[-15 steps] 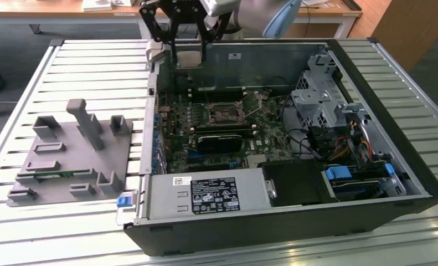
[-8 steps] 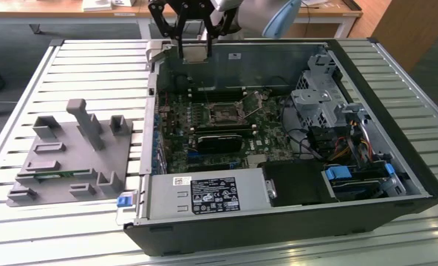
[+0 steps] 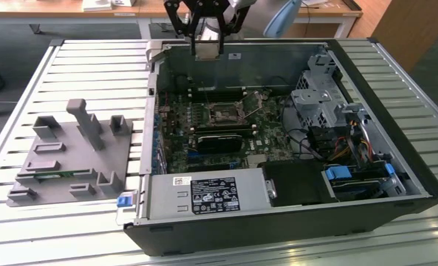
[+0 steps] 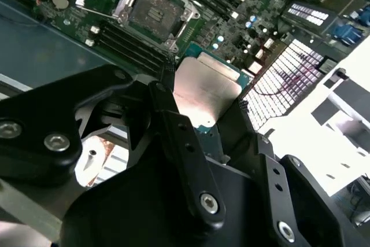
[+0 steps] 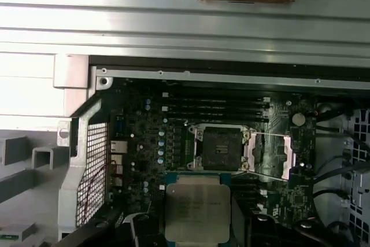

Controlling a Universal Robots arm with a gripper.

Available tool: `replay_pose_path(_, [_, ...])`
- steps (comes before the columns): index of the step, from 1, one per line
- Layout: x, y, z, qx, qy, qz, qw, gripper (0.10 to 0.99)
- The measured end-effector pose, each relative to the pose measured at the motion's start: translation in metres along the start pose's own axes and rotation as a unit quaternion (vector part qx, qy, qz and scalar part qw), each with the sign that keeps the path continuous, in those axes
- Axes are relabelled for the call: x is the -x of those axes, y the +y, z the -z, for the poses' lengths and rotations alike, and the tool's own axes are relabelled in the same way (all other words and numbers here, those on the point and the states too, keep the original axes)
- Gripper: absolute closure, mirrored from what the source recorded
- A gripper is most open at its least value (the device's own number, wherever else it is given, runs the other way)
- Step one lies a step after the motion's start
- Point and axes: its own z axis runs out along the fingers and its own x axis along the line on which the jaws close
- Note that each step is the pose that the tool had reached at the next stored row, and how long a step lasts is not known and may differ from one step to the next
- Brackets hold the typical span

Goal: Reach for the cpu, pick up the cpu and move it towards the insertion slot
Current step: 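Pick up the cpu and move it towards the insertion slot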

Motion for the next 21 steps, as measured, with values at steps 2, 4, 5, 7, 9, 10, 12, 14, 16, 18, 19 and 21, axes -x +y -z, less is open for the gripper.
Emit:
replay_pose_path(2, [0.0093, -0.0002, 0.0000, 0.0000, 0.0000, 0.000, 1.0000, 0.541])
replay_pose_path(4, [0.0172, -0.0004, 0.0000, 0.0000, 0.0000, 0.000, 1.0000, 0.541])
replay_pose_path(5, [0.0212, -0.0005, -0.0001, 0.0000, 0.0000, 0.000, 1.0000, 0.541])
replay_pose_path(7, [0.0295, -0.0007, -0.0002, 0.0000, 0.0000, 0.000, 1.0000, 0.541])
replay_pose_path(9, [0.0374, -0.0009, -0.0003, 0.0000, 0.0000, 0.000, 1.0000, 0.541])
replay_pose_path(10, [0.0414, -0.0010, -0.0003, 0.0000, 0.0000, 0.000, 1.0000, 0.541])
replay_pose_path(12, [0.0492, -0.0011, -0.0004, 0.0000, 0.0000, 0.000, 1.0000, 0.541])
replay_pose_path(14, [0.0543, -0.0012, -0.0005, 0.0000, 0.0000, 0.000, 1.0000, 0.541])
replay_pose_path(16, [0.0574, -0.0013, -0.0007, 0.0001, 0.0000, 0.000, 1.0000, 0.541])
replay_pose_path(18, [0.0577, -0.0013, -0.0007, 0.0001, 0.0000, 0.000, 1.0000, 0.541])
replay_pose_path(19, [0.0577, -0.0013, -0.0007, 0.0001, 0.0000, 0.000, 1.0000, 0.541])
replay_pose_path(21, [0.0577, -0.0013, -0.0006, 0.0000, 0.0000, 0.000, 1.0000, 0.541])
